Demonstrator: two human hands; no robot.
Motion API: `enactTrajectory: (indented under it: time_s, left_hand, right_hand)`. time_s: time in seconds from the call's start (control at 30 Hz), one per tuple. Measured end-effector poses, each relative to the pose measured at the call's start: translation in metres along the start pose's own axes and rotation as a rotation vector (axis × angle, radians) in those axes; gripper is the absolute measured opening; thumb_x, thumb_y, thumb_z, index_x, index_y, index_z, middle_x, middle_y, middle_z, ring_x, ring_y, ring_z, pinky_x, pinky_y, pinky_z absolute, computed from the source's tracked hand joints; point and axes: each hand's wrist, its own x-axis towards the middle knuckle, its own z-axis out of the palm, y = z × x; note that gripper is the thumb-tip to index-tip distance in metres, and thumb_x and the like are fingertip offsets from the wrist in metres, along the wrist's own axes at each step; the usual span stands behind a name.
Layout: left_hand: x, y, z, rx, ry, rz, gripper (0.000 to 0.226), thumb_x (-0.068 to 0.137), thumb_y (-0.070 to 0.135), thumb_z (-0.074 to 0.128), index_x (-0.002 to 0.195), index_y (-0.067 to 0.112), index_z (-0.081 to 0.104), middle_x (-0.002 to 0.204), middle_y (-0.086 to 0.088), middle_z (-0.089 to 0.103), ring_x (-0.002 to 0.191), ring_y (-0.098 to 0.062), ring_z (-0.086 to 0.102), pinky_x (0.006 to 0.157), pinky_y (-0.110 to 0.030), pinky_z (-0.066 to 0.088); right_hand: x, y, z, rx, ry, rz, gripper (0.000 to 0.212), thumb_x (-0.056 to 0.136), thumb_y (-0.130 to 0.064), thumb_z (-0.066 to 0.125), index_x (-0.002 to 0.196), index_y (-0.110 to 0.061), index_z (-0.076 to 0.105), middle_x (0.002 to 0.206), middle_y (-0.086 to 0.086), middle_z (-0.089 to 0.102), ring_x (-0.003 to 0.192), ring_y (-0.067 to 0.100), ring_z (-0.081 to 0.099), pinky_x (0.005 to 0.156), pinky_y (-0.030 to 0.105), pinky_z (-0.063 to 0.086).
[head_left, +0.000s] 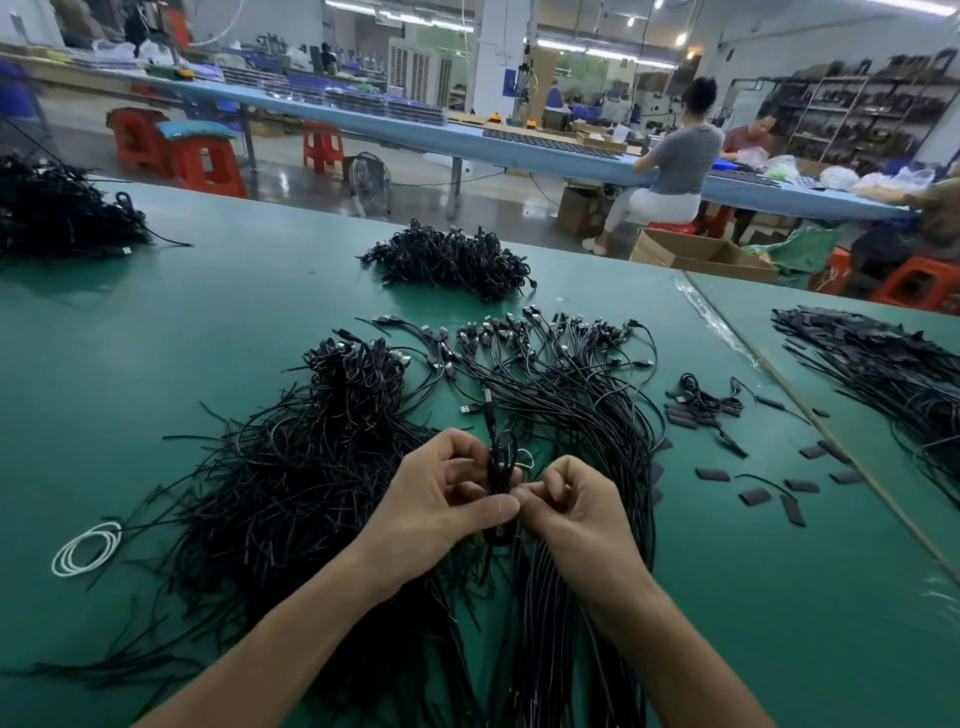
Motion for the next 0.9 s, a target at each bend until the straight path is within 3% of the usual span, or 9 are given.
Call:
enactTrajectory:
  time_s: [0.13,0.23,0.33,0.43,0.53,0.63,0.7,0.8,0.9]
  left_hand:
    - [0.003,-0.002,-0.006,0.23,-0.076,0.086,0.032,0.081,0.004,0.08,0.095,0.02,0.057,0.094,-0.002,0.074,0.069,-0.009,0.062,0.072,-0.022,0.053]
    - [0.016,0.001,-0.019,0.326,-0.051,0.092,0.03,0.079,0.006,0.081,0.095,0.022,0.062,0.094,-0.003,0.074,0.075,-0.01,0.069,0.076,-0.026,0.057]
    - [0.043,0.006,-0.042,0.432,0.198,0.038,0.028,0.078,0.011,0.081,0.097,0.023,0.065,0.093,0.007,0.074,0.08,-0.003,0.072,0.081,-0.024,0.059]
    - [0.072,0.008,-0.066,0.566,0.462,0.045,0.032,0.08,0.018,0.082,0.109,0.016,0.068,0.096,0.006,0.069,0.079,-0.003,0.067,0.078,-0.016,0.052]
    - [0.096,0.001,-0.089,0.706,0.607,0.03,0.035,0.085,0.017,0.079,0.118,0.008,0.069,0.112,-0.008,0.065,0.087,-0.016,0.064,0.085,-0.023,0.049]
    - [0.11,-0.012,-0.105,0.859,0.611,-0.059,0.039,0.094,0.019,0.068,0.13,0.005,0.063,0.128,-0.019,0.056,0.113,-0.031,0.057,0.102,-0.036,0.044]
    - [0.113,-0.019,-0.111,0.95,0.564,-0.132,0.044,0.099,0.03,0.059,0.138,0.01,0.057,0.135,-0.015,0.051,0.123,-0.031,0.049,0.102,-0.041,0.042]
    - [0.114,-0.02,-0.113,1.126,0.444,-0.156,0.049,0.101,0.046,0.047,0.144,0.022,0.051,0.14,-0.005,0.048,0.125,-0.029,0.044,0.097,-0.043,0.043]
    - [0.115,-0.014,-0.112,1.262,0.396,-0.143,0.049,0.101,0.047,0.047,0.145,0.025,0.048,0.137,-0.005,0.05,0.123,-0.028,0.047,0.094,-0.044,0.045]
  right_hand:
    - [0.002,0.012,-0.002,0.105,-0.03,0.129,0.036,0.091,0.003,0.064,0.074,-0.016,0.038,0.065,-0.001,0.056,0.062,0.01,0.052,0.058,0.022,0.048]
    - [0.009,0.02,-0.007,-0.168,0.059,0.075,0.027,0.09,-0.01,0.071,0.076,-0.014,0.048,0.072,0.003,0.06,0.067,0.015,0.055,0.064,0.026,0.049]
    - [0.02,0.03,-0.024,-0.628,0.191,0.024,0.012,0.092,-0.025,0.07,0.089,-0.02,0.059,0.084,-0.008,0.065,0.078,0.006,0.061,0.066,0.012,0.046]
    - [0.029,0.047,-0.042,-0.968,0.166,0.168,0.029,0.097,-0.028,0.061,0.123,-0.017,0.057,0.119,0.001,0.058,0.112,0.02,0.054,0.094,0.028,0.047]
    - [0.035,0.055,-0.043,-1.07,0.136,0.247,0.043,0.101,-0.031,0.053,0.14,-0.015,0.048,0.138,0.007,0.047,0.124,0.026,0.046,0.104,0.036,0.042]
    - [0.042,0.058,-0.039,-1.135,0.14,0.276,0.052,0.103,-0.038,0.046,0.146,-0.01,0.039,0.143,0.012,0.041,0.126,0.029,0.045,0.102,0.036,0.041]
    - [0.048,0.058,-0.036,-1.176,0.151,0.318,0.053,0.104,-0.043,0.043,0.143,-0.008,0.04,0.141,0.014,0.04,0.124,0.029,0.046,0.097,0.035,0.043]
    - [0.056,0.058,-0.032,-1.251,0.179,0.38,0.047,0.104,-0.044,0.041,0.134,-0.009,0.047,0.135,0.012,0.042,0.117,0.028,0.049,0.087,0.034,0.045]
    - [0.062,0.057,-0.026,-1.241,0.256,0.417,0.038,0.103,-0.041,0.045,0.125,-0.011,0.054,0.13,0.01,0.046,0.111,0.026,0.052,0.082,0.034,0.045]
